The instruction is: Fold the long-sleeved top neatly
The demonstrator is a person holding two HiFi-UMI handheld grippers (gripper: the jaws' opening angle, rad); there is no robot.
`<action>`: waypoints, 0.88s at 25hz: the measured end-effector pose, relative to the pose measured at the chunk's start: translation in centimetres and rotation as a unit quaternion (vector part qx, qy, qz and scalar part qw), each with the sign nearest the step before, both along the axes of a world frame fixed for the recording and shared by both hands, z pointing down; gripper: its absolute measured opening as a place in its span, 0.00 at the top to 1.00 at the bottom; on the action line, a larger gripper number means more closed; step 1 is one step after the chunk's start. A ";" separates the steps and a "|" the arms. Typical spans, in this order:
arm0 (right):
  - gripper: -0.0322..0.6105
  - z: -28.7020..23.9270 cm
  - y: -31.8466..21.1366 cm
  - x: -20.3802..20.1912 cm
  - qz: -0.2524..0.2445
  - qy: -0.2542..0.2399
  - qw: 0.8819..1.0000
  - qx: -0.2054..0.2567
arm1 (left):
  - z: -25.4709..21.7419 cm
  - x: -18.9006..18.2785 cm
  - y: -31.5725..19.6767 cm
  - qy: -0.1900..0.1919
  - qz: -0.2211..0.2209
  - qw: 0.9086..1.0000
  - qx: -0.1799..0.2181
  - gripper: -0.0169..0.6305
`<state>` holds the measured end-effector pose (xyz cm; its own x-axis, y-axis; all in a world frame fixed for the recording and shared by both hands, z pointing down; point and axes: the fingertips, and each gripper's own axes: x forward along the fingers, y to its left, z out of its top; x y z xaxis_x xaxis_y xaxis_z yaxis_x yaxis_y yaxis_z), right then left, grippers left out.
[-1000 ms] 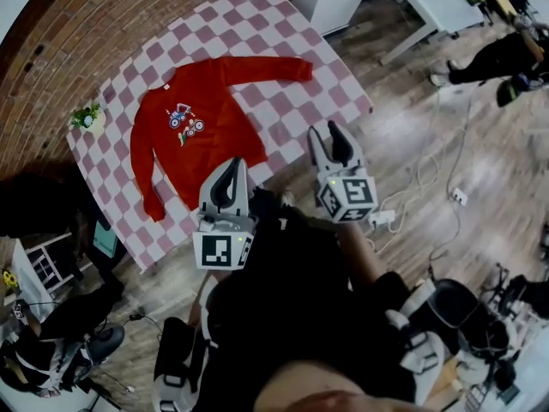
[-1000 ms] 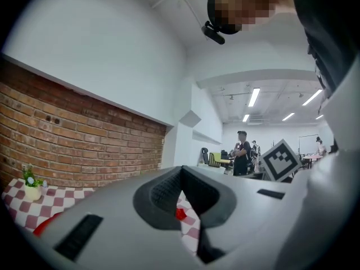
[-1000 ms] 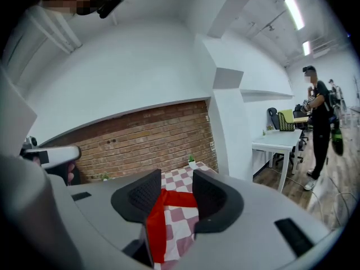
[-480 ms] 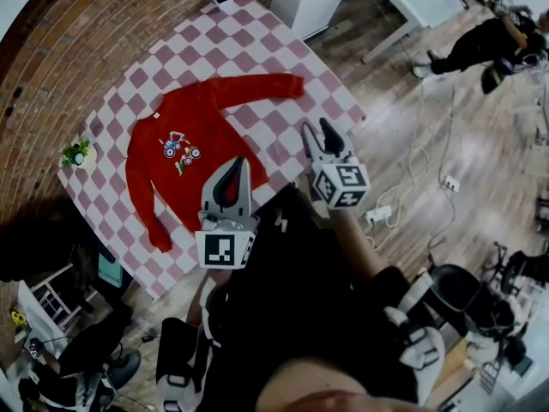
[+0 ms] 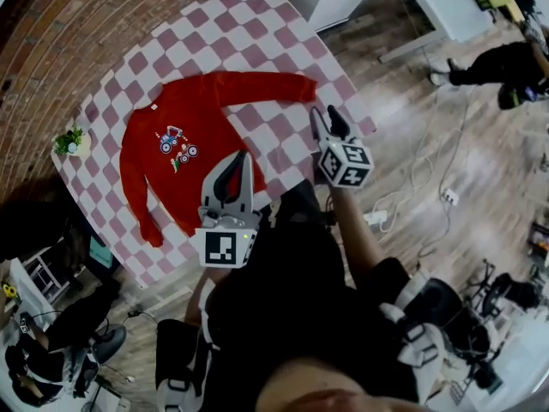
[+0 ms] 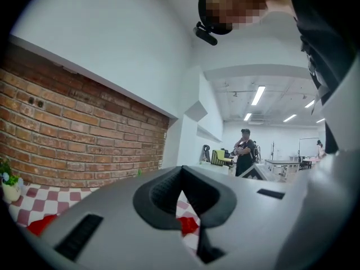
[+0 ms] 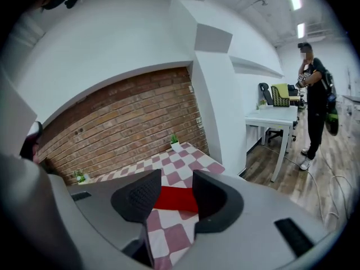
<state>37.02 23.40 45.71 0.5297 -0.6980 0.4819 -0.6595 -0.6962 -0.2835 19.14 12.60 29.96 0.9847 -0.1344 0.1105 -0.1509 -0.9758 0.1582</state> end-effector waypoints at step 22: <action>0.69 21.3 -1.0 9.8 -0.033 -0.142 0.979 -0.144 | 6.3 12.8 -2.7 -0.067 -0.043 0.997 -0.012 0.97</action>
